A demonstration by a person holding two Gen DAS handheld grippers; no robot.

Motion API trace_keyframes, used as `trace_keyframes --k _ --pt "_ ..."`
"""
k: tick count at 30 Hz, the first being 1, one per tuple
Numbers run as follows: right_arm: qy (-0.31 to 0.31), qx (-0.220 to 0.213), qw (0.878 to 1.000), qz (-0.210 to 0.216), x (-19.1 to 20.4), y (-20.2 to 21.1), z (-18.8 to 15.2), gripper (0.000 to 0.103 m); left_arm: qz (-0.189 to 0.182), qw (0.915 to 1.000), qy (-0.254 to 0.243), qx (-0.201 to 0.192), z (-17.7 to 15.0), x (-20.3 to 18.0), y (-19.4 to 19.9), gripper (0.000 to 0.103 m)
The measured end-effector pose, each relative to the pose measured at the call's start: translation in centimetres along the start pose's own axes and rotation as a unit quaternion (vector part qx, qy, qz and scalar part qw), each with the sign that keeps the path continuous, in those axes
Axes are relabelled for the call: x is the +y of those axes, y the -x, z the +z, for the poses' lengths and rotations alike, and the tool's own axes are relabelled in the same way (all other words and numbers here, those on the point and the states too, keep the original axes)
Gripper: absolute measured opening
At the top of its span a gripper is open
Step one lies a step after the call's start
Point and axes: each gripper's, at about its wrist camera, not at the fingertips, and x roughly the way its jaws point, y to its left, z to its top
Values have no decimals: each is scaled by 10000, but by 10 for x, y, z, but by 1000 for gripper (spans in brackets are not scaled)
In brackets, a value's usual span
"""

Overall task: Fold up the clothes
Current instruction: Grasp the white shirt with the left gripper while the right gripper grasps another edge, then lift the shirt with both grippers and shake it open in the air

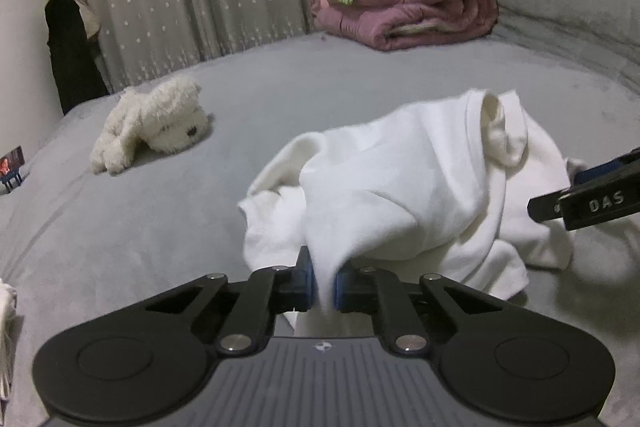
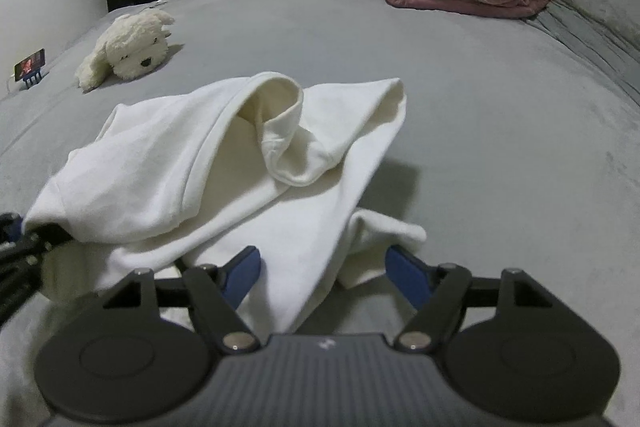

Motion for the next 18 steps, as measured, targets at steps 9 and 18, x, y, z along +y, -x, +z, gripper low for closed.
trace_keyframes --k 9,18 --pt "110 -238 9996 -65 -14 -15 13 67 149 9975 638 -249 11 48 22 8" --pt "1455 -1113 9810 -644 5 -22 17 64 462 9918 1121 -405 12 103 34 8"
